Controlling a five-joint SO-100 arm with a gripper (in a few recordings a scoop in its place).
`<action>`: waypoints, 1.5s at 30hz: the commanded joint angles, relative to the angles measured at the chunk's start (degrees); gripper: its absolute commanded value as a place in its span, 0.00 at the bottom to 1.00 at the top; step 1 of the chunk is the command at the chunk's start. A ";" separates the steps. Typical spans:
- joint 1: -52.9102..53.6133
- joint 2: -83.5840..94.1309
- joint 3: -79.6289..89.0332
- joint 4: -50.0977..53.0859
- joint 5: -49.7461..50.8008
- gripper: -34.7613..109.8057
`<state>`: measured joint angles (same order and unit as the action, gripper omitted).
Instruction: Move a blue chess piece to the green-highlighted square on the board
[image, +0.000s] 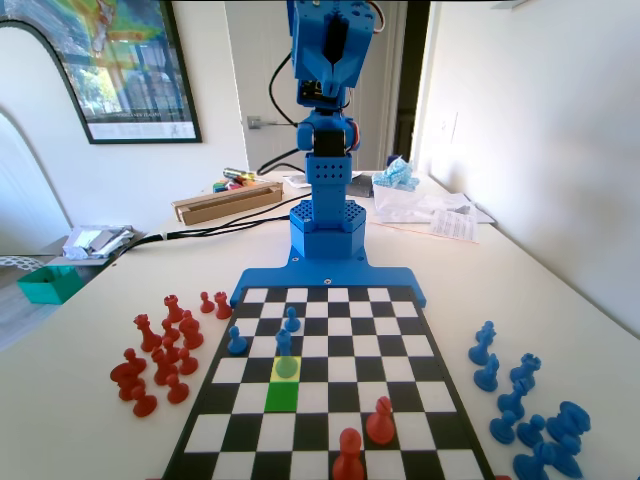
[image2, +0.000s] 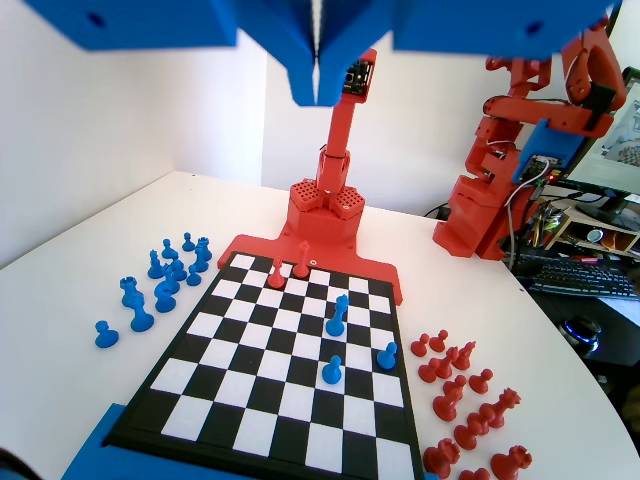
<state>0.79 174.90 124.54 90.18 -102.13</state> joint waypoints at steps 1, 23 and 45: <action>0.53 0.18 0.18 -0.18 -0.79 0.26; 0.53 0.18 0.18 -0.18 -0.79 0.26; 0.53 0.18 0.18 -0.18 -0.79 0.25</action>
<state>0.79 174.90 124.54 90.18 -102.13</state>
